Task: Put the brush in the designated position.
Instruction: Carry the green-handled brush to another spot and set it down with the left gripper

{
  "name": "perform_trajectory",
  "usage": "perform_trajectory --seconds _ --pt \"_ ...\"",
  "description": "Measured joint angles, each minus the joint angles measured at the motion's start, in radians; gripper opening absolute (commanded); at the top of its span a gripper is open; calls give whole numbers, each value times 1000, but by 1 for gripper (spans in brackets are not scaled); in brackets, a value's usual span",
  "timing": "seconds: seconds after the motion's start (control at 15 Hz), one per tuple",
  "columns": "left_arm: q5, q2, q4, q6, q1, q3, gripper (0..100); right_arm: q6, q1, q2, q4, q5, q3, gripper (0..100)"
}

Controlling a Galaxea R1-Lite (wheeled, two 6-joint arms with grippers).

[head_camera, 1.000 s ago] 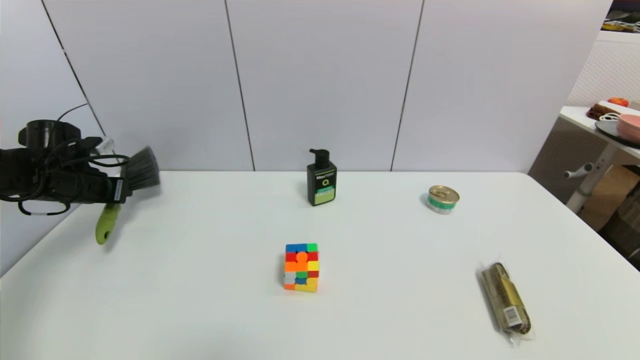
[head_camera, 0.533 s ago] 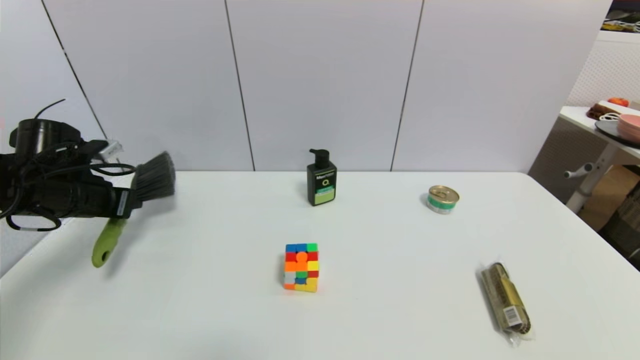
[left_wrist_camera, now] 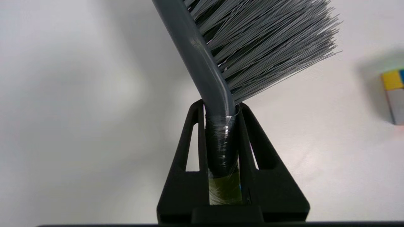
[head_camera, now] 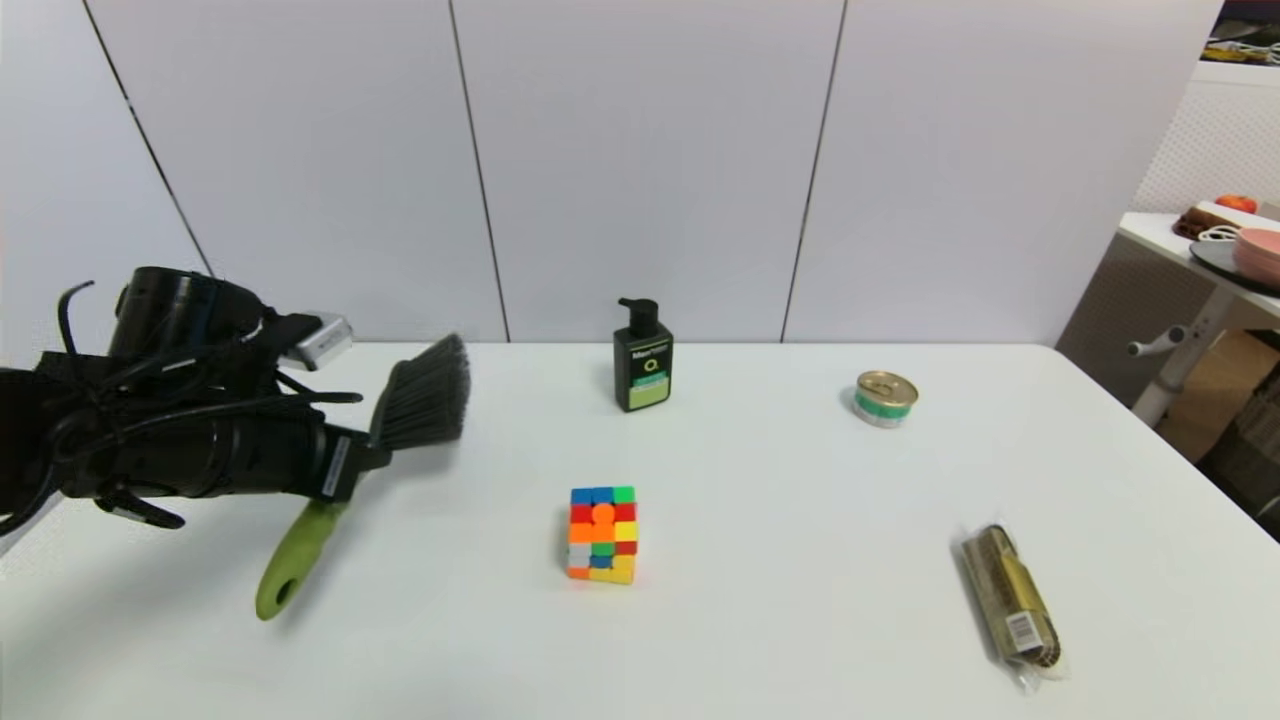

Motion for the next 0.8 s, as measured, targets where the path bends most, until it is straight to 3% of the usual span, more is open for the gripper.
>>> perform_trajectory --seconds 0.33,0.8 --pt "9 14 -106 -86 -139 85 0 0 0 0 0 0 0 100" --pt "28 95 -205 -90 -188 115 0 0 0 0 0 0 0 100"
